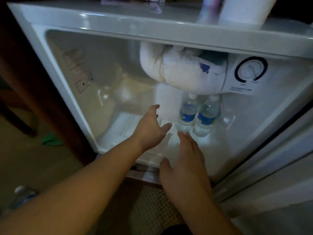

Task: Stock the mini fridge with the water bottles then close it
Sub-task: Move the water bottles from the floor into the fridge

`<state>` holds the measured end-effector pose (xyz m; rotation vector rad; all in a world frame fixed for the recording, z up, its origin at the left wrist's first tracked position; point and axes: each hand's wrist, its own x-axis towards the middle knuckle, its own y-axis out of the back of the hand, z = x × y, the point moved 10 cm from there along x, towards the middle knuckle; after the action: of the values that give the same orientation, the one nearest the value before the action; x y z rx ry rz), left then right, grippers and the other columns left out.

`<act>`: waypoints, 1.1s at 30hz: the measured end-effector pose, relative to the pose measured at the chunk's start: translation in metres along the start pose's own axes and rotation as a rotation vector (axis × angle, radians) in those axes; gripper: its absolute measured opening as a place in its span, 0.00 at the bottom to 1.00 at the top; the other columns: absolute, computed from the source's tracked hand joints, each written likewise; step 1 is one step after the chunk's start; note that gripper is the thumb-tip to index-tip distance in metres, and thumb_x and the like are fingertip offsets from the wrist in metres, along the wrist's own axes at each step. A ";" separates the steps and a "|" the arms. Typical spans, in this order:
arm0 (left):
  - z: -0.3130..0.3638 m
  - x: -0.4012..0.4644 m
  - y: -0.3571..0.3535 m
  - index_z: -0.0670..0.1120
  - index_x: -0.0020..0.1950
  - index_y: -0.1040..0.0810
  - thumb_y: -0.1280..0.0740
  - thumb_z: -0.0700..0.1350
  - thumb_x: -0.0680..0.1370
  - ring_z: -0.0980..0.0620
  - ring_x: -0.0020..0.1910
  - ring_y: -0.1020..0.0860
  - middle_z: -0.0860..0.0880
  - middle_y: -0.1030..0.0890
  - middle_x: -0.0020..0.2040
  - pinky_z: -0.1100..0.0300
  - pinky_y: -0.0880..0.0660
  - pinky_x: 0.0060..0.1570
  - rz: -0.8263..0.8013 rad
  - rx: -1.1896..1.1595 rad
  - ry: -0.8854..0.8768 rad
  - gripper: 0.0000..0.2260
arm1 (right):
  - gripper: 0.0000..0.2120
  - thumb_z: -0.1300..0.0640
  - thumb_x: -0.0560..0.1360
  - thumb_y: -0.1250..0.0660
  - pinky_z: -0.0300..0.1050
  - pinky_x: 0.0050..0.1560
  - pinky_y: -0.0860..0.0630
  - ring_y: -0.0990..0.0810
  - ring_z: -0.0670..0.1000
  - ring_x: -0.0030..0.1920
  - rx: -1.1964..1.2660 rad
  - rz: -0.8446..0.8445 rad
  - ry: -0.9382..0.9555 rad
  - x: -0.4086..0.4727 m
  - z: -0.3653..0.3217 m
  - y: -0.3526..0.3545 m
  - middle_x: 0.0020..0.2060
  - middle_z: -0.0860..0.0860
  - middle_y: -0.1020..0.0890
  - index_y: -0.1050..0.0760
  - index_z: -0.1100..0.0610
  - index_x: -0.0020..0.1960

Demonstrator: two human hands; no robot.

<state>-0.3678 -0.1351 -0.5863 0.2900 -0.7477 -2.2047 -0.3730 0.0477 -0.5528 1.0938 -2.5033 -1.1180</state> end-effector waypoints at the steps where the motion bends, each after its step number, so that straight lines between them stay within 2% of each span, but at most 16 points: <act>1: -0.008 -0.018 0.019 0.52 0.79 0.38 0.27 0.55 0.78 0.50 0.67 0.24 0.48 0.25 0.71 0.56 0.26 0.62 0.009 0.027 -0.003 0.34 | 0.38 0.50 0.80 0.34 0.50 0.81 0.48 0.55 0.46 0.82 -0.013 -0.017 0.031 -0.001 -0.008 -0.007 0.82 0.40 0.54 0.54 0.41 0.82; 4: -0.039 -0.077 0.081 0.58 0.70 0.29 0.27 0.57 0.77 0.58 0.58 0.21 0.56 0.21 0.60 0.56 0.21 0.58 0.035 0.113 0.003 0.23 | 0.38 0.48 0.81 0.34 0.52 0.81 0.48 0.55 0.47 0.82 -0.031 -0.086 0.125 -0.007 -0.039 -0.033 0.82 0.40 0.54 0.54 0.40 0.82; 8: -0.089 -0.153 0.177 0.60 0.56 0.23 0.27 0.55 0.77 0.63 0.47 0.19 0.60 0.18 0.47 0.65 0.23 0.48 0.073 0.259 0.111 0.09 | 0.36 0.48 0.80 0.33 0.56 0.79 0.40 0.47 0.48 0.81 -0.022 -0.189 0.279 -0.013 -0.095 -0.079 0.81 0.40 0.47 0.48 0.40 0.81; 11: -0.132 -0.204 0.250 0.56 0.51 0.19 0.29 0.55 0.79 0.63 0.44 0.19 0.59 0.17 0.44 0.66 0.24 0.46 0.121 0.384 0.265 0.04 | 0.33 0.48 0.80 0.32 0.55 0.77 0.35 0.39 0.49 0.78 -0.036 -0.291 0.430 -0.027 -0.138 -0.128 0.79 0.43 0.38 0.43 0.43 0.80; 14: -0.191 -0.254 0.302 0.57 0.50 0.18 0.30 0.57 0.79 0.62 0.44 0.18 0.58 0.16 0.45 0.64 0.22 0.46 0.057 0.439 0.488 0.05 | 0.32 0.47 0.79 0.32 0.53 0.72 0.29 0.33 0.51 0.73 -0.136 -0.357 0.628 -0.050 -0.176 -0.186 0.74 0.45 0.32 0.40 0.45 0.80; 18: -0.249 -0.320 0.345 0.56 0.52 0.19 0.32 0.59 0.80 0.57 0.46 0.17 0.55 0.15 0.46 0.54 0.19 0.50 0.030 0.486 0.676 0.08 | 0.31 0.47 0.81 0.36 0.55 0.72 0.31 0.36 0.51 0.75 -0.327 -0.621 0.776 -0.090 -0.204 -0.279 0.75 0.45 0.34 0.43 0.44 0.81; 23: -0.283 -0.387 0.363 0.58 0.57 0.21 0.33 0.63 0.79 0.58 0.52 0.21 0.57 0.19 0.53 0.59 0.24 0.53 0.056 0.534 0.786 0.13 | 0.28 0.43 0.82 0.39 0.54 0.71 0.31 0.33 0.54 0.72 -0.407 -0.832 0.911 -0.149 -0.209 -0.371 0.72 0.50 0.31 0.40 0.46 0.79; 27: -0.322 -0.431 0.357 0.60 0.69 0.28 0.33 0.67 0.76 0.49 0.63 0.23 0.51 0.23 0.65 0.51 0.24 0.62 0.009 0.630 0.933 0.24 | 0.29 0.40 0.82 0.38 0.55 0.70 0.29 0.33 0.54 0.74 -0.372 -0.919 0.920 -0.179 -0.206 -0.415 0.74 0.51 0.33 0.42 0.42 0.80; 29: -0.339 -0.448 0.344 0.61 0.75 0.33 0.31 0.64 0.77 0.46 0.65 0.25 0.48 0.27 0.69 0.50 0.25 0.64 -0.038 0.619 0.992 0.28 | 0.28 0.41 0.81 0.38 0.56 0.68 0.27 0.31 0.55 0.72 -0.389 -0.941 0.917 -0.188 -0.199 -0.432 0.72 0.51 0.32 0.42 0.39 0.79; 31: -0.354 -0.457 0.331 0.61 0.76 0.33 0.30 0.60 0.78 0.46 0.64 0.23 0.46 0.27 0.69 0.51 0.24 0.63 -0.063 0.606 1.023 0.28 | 0.28 0.42 0.81 0.37 0.56 0.66 0.25 0.29 0.54 0.70 -0.420 -0.949 0.913 -0.192 -0.191 -0.446 0.73 0.50 0.32 0.41 0.38 0.78; 33: -0.364 -0.460 0.324 0.59 0.73 0.29 0.29 0.56 0.78 0.47 0.62 0.22 0.47 0.26 0.67 0.51 0.22 0.61 -0.044 0.620 1.029 0.24 | 0.25 0.44 0.82 0.37 0.55 0.63 0.23 0.26 0.54 0.67 -0.445 -0.936 0.907 -0.192 -0.184 -0.455 0.72 0.49 0.32 0.39 0.39 0.77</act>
<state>0.2928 -0.1202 -0.6985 1.5925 -0.7676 -1.4647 0.0950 -0.1250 -0.7236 2.0507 -0.9776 -0.9140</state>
